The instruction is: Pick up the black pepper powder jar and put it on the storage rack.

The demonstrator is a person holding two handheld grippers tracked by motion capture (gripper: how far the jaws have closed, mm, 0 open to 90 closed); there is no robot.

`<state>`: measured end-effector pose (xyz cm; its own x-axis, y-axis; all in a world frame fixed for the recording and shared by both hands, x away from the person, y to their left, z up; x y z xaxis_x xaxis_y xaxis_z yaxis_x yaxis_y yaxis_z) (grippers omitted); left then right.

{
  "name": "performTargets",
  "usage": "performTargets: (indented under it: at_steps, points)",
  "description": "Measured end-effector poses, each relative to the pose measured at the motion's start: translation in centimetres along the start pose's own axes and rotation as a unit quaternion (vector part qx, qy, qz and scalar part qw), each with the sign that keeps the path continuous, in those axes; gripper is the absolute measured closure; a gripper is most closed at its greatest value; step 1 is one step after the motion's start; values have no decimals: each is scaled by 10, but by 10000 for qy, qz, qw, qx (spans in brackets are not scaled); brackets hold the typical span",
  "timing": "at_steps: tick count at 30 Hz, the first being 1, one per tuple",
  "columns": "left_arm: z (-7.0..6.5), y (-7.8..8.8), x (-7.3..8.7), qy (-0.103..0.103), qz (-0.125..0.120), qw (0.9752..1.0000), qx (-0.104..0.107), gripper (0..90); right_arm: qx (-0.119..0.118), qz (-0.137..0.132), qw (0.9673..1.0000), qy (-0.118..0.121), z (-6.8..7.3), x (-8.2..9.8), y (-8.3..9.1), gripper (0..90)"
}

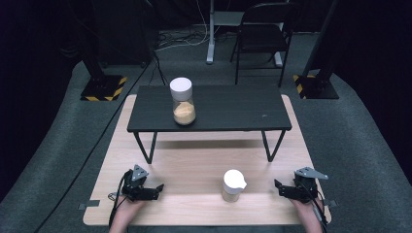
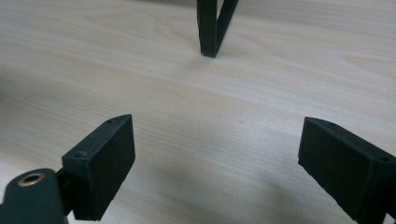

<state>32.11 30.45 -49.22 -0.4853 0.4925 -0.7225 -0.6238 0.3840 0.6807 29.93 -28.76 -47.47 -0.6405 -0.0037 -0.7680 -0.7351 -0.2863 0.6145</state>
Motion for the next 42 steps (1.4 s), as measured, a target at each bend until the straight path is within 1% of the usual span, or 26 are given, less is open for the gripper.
performTargets:
  at_steps: [4,16,20,31,38,42]
  points:
    - [0,0,0,3,-1,10000,2,60,-47,-138,9999,1,2,-2,7,102]
    - [1,0,0,-19,7,10000,16,58,-323,-279,9991,47,11,-8,25,106]
    - [1,-1,0,-22,4,10000,16,57,-403,-306,9987,55,17,-10,30,105]
    - [1,-1,-1,-22,6,10000,17,57,-610,-409,9969,276,36,-15,44,104]
    - [1,-1,-1,-23,6,10000,18,56,-829,-428,9952,310,44,-18,50,103]
    - [1,-1,-1,-24,7,10000,17,56,-934,-455,9939,376,49,-19,53,103]
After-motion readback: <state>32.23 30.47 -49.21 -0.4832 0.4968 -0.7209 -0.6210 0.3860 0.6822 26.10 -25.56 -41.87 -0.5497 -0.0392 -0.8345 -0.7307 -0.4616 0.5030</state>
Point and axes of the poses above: each handheld gripper's, and its own axes: y roughly backward along the jaws, x roughly out of its underside, z roughly to its left, the point moved 8 cm from there along -y, roughly forward along the jaws, and after that the axes turned 10 degrees about -y, right-handed, at the moved point
